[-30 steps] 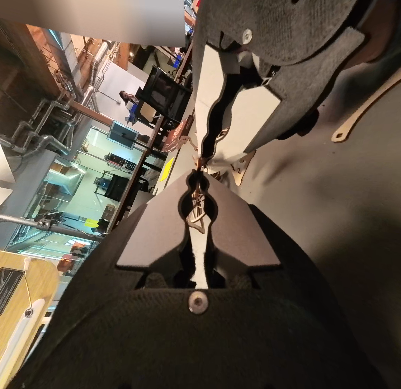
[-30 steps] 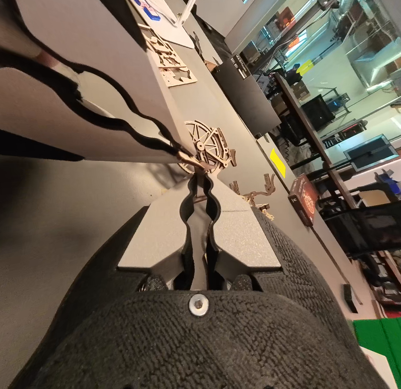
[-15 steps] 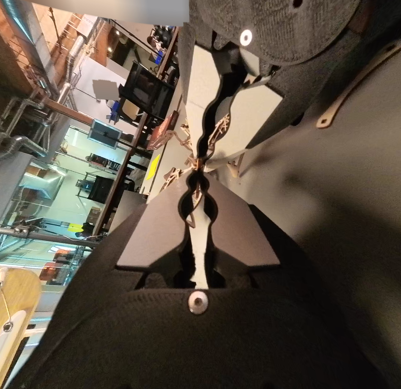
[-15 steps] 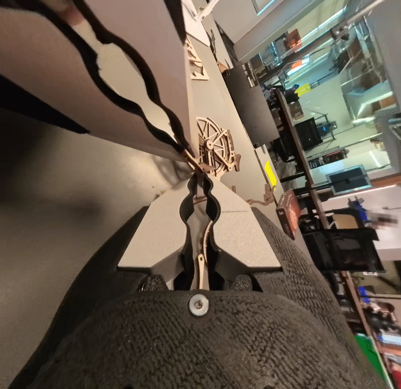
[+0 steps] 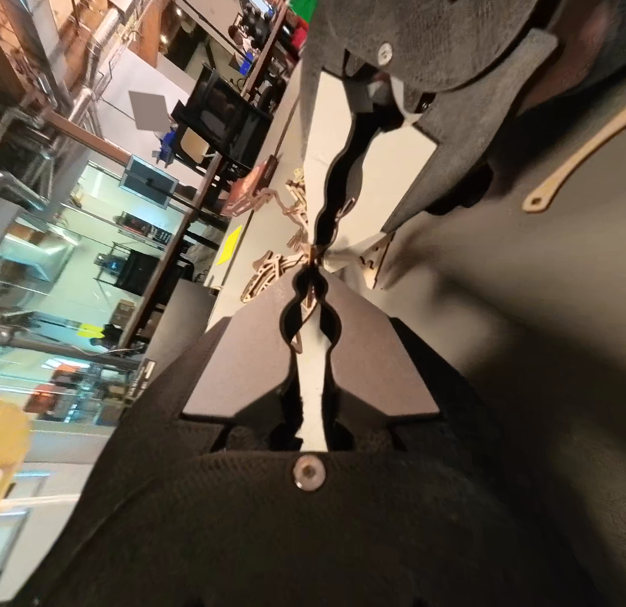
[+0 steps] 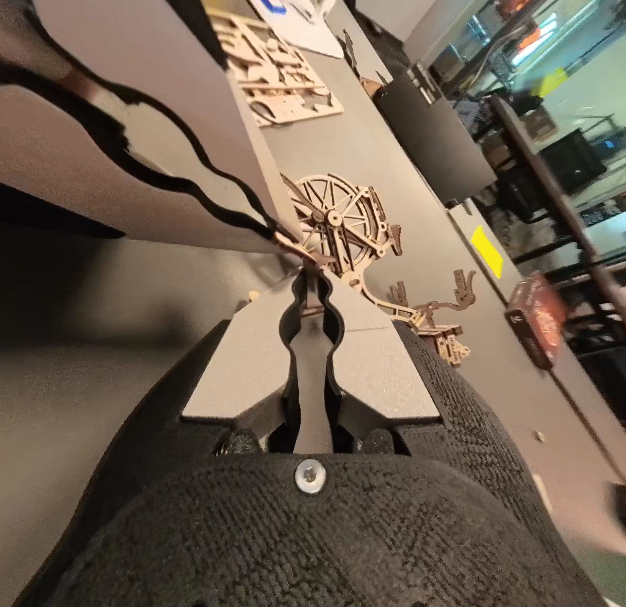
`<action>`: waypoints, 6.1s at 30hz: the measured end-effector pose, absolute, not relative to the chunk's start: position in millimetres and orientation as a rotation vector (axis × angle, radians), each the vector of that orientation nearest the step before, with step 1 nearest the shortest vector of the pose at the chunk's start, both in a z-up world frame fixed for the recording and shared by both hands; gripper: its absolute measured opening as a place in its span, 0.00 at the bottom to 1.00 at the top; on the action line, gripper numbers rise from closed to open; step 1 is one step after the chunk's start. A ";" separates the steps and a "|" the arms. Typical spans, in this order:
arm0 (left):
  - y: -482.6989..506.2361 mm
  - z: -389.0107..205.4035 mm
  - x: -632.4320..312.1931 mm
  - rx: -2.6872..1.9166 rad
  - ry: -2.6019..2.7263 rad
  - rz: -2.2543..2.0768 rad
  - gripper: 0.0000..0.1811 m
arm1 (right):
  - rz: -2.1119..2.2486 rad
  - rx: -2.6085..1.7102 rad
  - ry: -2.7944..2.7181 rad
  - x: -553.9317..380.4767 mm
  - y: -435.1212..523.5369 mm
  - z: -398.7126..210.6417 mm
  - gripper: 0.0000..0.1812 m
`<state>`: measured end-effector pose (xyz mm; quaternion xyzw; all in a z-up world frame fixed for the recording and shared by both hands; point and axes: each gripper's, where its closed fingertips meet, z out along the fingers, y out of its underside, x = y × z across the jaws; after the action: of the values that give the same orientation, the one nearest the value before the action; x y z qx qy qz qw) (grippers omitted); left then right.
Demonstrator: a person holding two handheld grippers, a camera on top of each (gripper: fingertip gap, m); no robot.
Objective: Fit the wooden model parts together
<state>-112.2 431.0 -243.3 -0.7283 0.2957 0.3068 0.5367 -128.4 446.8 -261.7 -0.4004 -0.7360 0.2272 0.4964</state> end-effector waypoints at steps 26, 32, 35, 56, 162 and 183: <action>411.9 -272.8 -112.8 -1.985 0.692 0.318 0.22 | 0.683 -0.831 -1.551 -105.9 490.2 -210.3 0.12; 408.5 -224.2 -121.6 -1.695 0.574 0.247 0.21 | 0.599 -0.810 -1.276 -88.9 543.4 -175.9 0.01; 404.4 -196.3 -146.0 -1.507 0.445 0.421 0.10 | 0.582 -0.872 -1.189 -81.0 565.5 -172.5 0.00; 401.7 -185.7 -134.4 -1.382 0.534 0.565 0.00 | 0.601 -1.111 -1.030 -57.7 611.8 -180.4 0.00; 401.7 -223.6 -71.8 -1.365 1.000 0.508 0.01 | 2.002 -1.201 -1.967 -65.3 403.1 -216.2 0.00; 400.0 -226.7 -66.7 -1.310 1.050 0.588 0.01 | 1.978 -1.138 -1.999 -62.5 399.0 -219.9 0.00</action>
<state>-66.7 400.0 -226.7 -0.5719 0.4583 0.2567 0.6301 -62.5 399.0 -219.9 -0.3747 -0.6581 0.6509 0.0538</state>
